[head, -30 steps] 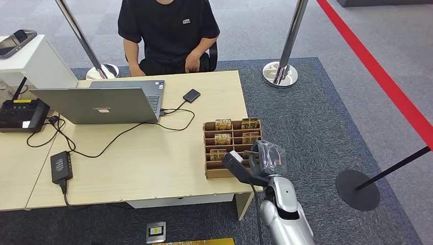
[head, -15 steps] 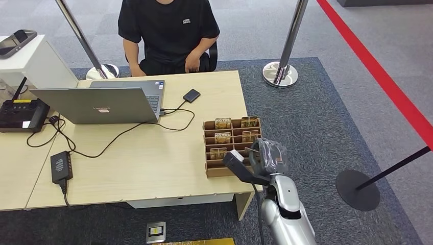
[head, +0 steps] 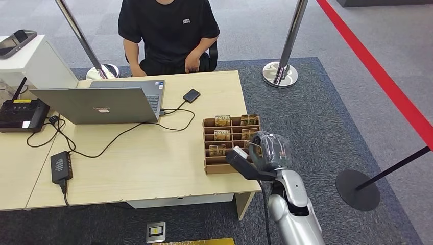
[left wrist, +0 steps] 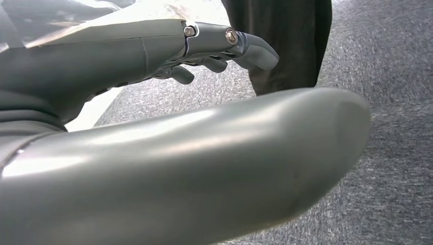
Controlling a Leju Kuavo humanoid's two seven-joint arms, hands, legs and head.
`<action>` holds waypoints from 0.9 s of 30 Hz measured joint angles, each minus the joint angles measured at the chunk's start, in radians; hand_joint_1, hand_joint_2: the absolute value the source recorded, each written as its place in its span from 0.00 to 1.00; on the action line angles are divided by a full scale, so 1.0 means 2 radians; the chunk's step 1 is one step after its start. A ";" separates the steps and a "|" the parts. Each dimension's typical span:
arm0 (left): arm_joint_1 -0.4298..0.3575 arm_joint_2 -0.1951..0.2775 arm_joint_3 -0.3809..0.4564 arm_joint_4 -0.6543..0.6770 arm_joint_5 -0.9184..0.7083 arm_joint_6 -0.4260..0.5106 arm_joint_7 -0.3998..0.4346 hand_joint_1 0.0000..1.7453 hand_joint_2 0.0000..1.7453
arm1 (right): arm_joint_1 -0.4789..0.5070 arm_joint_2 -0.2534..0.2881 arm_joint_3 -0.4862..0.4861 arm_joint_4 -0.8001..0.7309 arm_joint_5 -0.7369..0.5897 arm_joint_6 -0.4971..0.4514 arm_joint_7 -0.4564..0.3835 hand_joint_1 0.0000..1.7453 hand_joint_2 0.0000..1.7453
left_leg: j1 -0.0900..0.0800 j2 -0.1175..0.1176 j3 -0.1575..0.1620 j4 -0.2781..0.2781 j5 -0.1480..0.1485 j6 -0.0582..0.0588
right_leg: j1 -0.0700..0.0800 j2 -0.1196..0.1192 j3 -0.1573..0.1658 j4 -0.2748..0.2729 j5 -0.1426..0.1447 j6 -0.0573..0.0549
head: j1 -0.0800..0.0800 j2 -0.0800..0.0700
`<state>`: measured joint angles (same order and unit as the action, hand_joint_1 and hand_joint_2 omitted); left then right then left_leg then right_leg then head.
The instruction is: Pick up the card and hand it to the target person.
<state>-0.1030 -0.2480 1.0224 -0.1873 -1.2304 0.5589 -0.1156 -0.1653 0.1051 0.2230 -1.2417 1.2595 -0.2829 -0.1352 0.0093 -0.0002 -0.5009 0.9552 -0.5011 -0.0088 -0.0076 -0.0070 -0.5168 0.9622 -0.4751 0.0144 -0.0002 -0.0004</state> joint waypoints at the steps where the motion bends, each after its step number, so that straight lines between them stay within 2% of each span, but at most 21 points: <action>1: 0.000 0.000 0.000 0.000 0.000 0.000 0.000 0.00 0.00 | -0.001 -0.002 0.002 -0.005 -0.008 0.003 -0.005 0.86 1.00 | 0.000 0.000 0.000 0.000 0.000 0.000 | 0.000 0.000 0.000 0.000 0.000 0.000 | 0.000 0.000; 14: 0.000 0.002 0.000 0.000 0.001 0.000 -0.001 0.00 0.00 | -0.026 -0.023 0.036 -0.040 -0.096 0.034 -0.053 0.80 1.00 | 0.000 0.000 0.000 0.000 0.000 0.000 | 0.000 0.000 0.000 0.000 0.000 0.000 | 0.000 0.000; 21: -0.001 0.002 0.000 0.000 0.000 0.000 0.000 0.00 0.00 | -0.070 -0.023 0.059 -0.019 -0.116 0.035 -0.066 0.84 1.00 | 0.000 0.000 0.000 0.000 0.000 0.000 | 0.000 0.000 0.000 0.000 0.000 0.000 | 0.000 0.000; 27: -0.002 0.002 0.000 0.000 -0.002 0.000 0.004 0.00 0.00 | -0.124 -0.006 0.078 0.026 -0.122 0.034 -0.068 0.86 1.00 | 0.000 0.000 0.000 0.000 0.001 0.000 | 0.000 0.000 0.000 0.001 0.000 0.000 | 0.000 0.000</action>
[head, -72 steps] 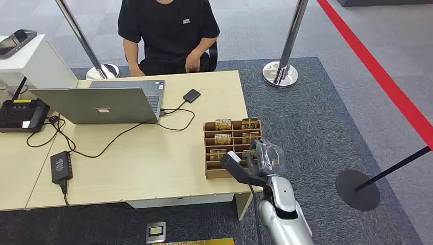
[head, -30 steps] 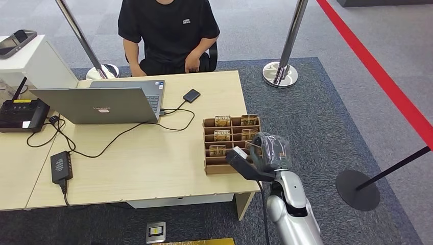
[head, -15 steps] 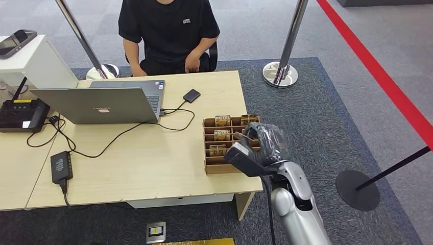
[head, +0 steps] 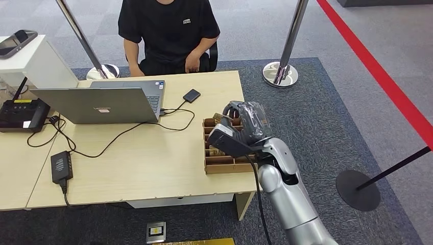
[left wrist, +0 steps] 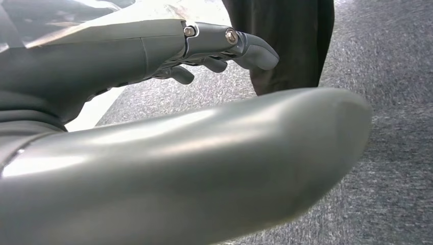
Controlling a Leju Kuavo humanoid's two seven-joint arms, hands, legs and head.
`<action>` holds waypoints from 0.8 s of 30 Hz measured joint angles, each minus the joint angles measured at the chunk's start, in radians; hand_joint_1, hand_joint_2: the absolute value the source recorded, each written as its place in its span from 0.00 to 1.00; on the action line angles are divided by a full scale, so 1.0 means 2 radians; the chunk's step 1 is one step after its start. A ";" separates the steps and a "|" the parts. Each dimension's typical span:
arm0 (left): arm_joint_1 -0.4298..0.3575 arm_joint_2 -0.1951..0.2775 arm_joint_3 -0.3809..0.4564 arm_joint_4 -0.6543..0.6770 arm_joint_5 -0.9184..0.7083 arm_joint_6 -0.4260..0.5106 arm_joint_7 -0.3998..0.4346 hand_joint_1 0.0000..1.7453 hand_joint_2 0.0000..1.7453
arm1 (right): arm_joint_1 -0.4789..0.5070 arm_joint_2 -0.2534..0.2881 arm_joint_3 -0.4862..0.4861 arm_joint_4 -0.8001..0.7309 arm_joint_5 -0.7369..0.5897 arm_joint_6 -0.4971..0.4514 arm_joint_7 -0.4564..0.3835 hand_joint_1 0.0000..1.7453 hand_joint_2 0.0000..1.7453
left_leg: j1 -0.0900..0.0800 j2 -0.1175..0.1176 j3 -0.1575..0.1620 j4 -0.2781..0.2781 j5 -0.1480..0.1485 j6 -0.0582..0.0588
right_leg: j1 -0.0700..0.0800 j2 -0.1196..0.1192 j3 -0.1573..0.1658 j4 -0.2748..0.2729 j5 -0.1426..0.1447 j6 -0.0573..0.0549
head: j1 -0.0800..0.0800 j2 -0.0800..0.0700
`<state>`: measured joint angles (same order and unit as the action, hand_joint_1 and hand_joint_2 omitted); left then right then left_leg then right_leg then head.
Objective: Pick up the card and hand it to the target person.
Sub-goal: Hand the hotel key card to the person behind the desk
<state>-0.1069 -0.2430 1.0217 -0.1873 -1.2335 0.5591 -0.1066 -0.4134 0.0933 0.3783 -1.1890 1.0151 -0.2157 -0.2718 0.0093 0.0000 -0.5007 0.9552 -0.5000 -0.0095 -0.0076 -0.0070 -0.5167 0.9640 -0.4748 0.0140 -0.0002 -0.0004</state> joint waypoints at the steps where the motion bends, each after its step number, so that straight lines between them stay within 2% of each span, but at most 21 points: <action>1: 0.000 0.000 0.000 0.000 -0.001 0.000 0.001 0.00 0.00 | -0.008 0.003 0.003 0.008 0.001 -0.002 0.001 0.87 1.00 | 0.000 0.000 0.000 0.000 0.000 0.000 | 0.000 0.000 0.000 0.000 0.000 0.000 | 0.000 0.000; 7: -0.001 0.000 -0.003 0.000 -0.007 -0.001 0.007 0.00 0.00 | -0.050 0.021 0.015 0.056 0.015 -0.026 0.015 0.97 1.00 | 0.000 0.000 0.000 0.000 0.000 0.000 | 0.000 0.000 0.000 0.000 0.000 0.000 | 0.000 0.000; 12: -0.003 -0.001 -0.010 0.000 -0.012 -0.002 0.016 0.00 0.00 | -0.078 0.037 0.018 0.093 0.025 -0.060 0.022 0.94 1.00 | 0.000 0.000 0.000 0.000 0.000 0.000 | 0.000 0.000 0.000 0.000 0.000 0.000 | 0.000 0.000; 24: -0.005 -0.004 -0.013 0.000 -0.013 -0.002 0.022 0.00 0.00 | -0.123 0.075 0.020 0.150 0.031 -0.082 0.023 0.95 1.00 | 0.000 0.000 0.000 0.000 0.000 0.000 | 0.000 0.000 0.000 0.000 0.000 0.000 | 0.000 0.000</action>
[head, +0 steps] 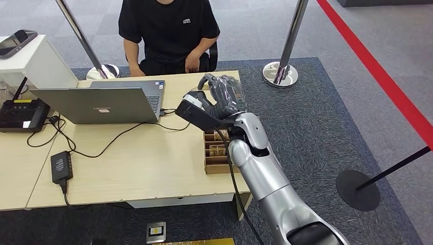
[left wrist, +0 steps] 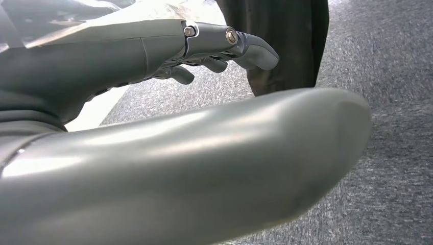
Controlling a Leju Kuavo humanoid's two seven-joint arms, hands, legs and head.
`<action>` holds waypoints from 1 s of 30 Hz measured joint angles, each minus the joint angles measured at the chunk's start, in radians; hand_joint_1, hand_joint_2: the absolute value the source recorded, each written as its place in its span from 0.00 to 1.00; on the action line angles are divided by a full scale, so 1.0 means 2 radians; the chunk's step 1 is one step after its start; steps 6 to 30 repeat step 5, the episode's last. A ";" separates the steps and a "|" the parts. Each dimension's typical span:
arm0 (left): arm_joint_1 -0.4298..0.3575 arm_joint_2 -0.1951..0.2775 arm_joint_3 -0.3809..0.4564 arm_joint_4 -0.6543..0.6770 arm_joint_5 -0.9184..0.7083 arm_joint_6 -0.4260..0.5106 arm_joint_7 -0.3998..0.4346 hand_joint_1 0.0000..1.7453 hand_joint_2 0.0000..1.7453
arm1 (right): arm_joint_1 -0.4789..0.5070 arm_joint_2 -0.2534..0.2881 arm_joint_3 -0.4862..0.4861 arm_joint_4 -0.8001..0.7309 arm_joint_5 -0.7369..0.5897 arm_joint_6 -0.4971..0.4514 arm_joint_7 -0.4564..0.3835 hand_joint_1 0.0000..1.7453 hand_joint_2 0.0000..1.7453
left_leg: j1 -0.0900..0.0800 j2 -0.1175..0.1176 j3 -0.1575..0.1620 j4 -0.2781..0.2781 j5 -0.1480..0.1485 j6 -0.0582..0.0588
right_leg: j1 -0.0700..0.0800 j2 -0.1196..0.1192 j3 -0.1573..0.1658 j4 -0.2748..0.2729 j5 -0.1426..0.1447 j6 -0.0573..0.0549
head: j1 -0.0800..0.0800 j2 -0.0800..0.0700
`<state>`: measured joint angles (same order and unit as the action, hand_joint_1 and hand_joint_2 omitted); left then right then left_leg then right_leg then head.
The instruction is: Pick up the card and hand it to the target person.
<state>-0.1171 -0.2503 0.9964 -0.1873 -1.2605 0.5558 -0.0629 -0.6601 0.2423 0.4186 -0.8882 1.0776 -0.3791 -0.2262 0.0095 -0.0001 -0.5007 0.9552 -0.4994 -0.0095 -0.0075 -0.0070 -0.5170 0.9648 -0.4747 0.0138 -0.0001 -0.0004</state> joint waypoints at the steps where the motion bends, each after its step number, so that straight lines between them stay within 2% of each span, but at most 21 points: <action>1: 0.000 0.000 0.000 0.000 0.000 0.000 0.000 0.00 0.00 | -0.001 0.002 0.000 0.003 0.000 -0.001 0.000 0.94 1.00 | 0.000 0.000 0.000 0.000 0.000 0.000 | 0.000 0.000 0.000 0.000 0.000 0.000 | 0.000 0.000; 30: 0.000 0.000 0.000 0.000 0.000 0.000 0.001 0.00 0.00 | -0.005 0.007 0.002 0.010 0.004 -0.002 0.001 0.93 1.00 | 0.000 0.000 0.000 0.000 0.000 0.000 | 0.000 0.000 0.000 0.000 0.000 0.000 | 0.000 0.000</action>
